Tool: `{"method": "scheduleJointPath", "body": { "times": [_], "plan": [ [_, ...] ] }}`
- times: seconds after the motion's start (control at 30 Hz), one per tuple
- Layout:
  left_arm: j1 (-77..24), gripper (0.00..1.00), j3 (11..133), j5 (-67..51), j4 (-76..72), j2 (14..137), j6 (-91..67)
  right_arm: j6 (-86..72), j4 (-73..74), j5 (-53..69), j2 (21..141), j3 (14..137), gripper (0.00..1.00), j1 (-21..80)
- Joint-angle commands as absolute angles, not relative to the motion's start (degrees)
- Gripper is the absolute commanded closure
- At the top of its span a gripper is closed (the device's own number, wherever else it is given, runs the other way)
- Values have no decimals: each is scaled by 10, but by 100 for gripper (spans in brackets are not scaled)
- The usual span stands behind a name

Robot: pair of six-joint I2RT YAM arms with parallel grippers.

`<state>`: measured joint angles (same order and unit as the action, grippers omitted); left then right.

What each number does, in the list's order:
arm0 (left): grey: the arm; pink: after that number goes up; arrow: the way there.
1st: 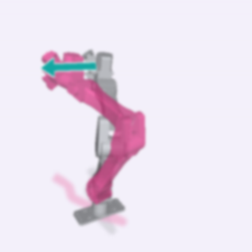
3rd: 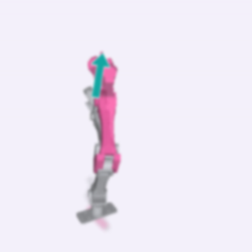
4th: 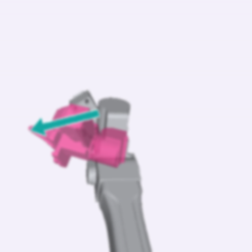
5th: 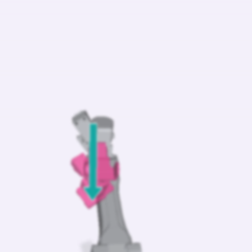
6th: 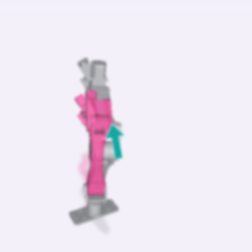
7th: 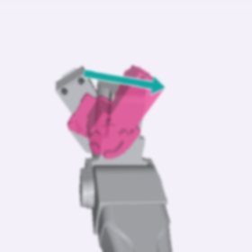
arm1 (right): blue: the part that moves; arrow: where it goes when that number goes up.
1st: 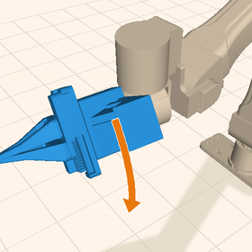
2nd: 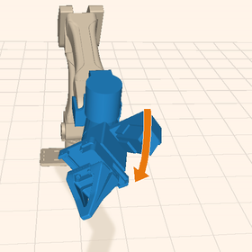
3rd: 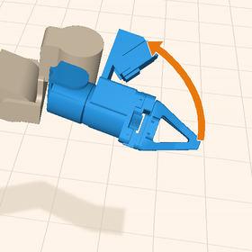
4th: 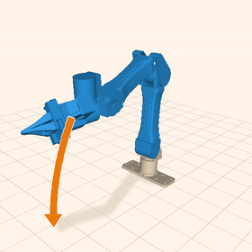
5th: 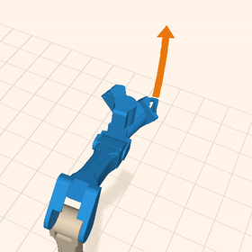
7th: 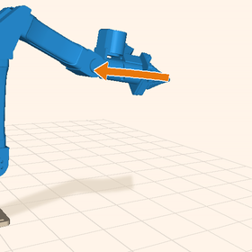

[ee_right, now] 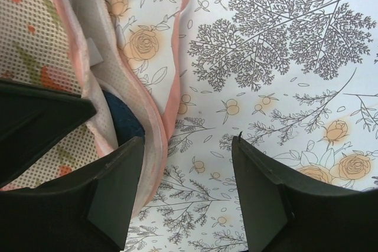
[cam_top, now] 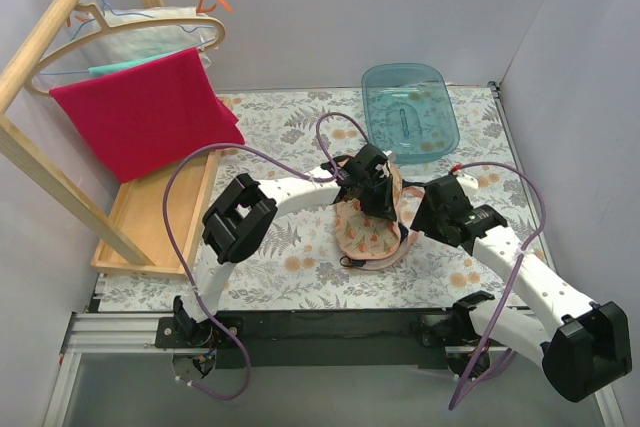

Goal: Place the bra in the laundry bag and zip it closed
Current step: Close the laundry bag at the center of the board.

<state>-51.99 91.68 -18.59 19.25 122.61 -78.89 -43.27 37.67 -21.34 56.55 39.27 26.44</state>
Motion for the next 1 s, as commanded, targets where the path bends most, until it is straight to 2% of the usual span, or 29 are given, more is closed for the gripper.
{"method": "scheduleJointPath", "body": {
  "times": [0.0, 0.1, 0.13, 0.17, 0.3, 0.43, 0.67, 0.77, 0.97],
  "plan": [
    [-526, 94, 943, -196, 192, 1203, -788, -446, 381, -225, 566, 380, 31, 247],
    [-530, 82, 955, -206, 192, 1213, -782, -432, 372, -179, 562, 368, 31, 215],
    [-532, 76, 959, -208, 192, 1215, -779, -429, 367, -167, 559, 367, 31, 208],
    [-535, 60, 961, -211, 192, 1213, -773, -421, 360, -154, 556, 363, 31, 200],
    [-546, 39, 963, -211, 186, 1197, -744, -395, 333, -44, 541, 346, 30, 138],
    [-551, 31, 943, -198, 181, 1165, -711, -367, 290, 81, 540, 325, 30, 95],
    [-553, 15, 852, -99, 143, 1026, -679, -352, 258, 149, 530, 321, 30, 84],
    [-552, 2, 815, -22, 143, 955, -668, -327, 250, 185, 551, 319, 30, 85],
    [-534, 2, 731, 60, 157, 848, -670, -316, 237, 194, 578, 307, 30, 85]
  ]
}}
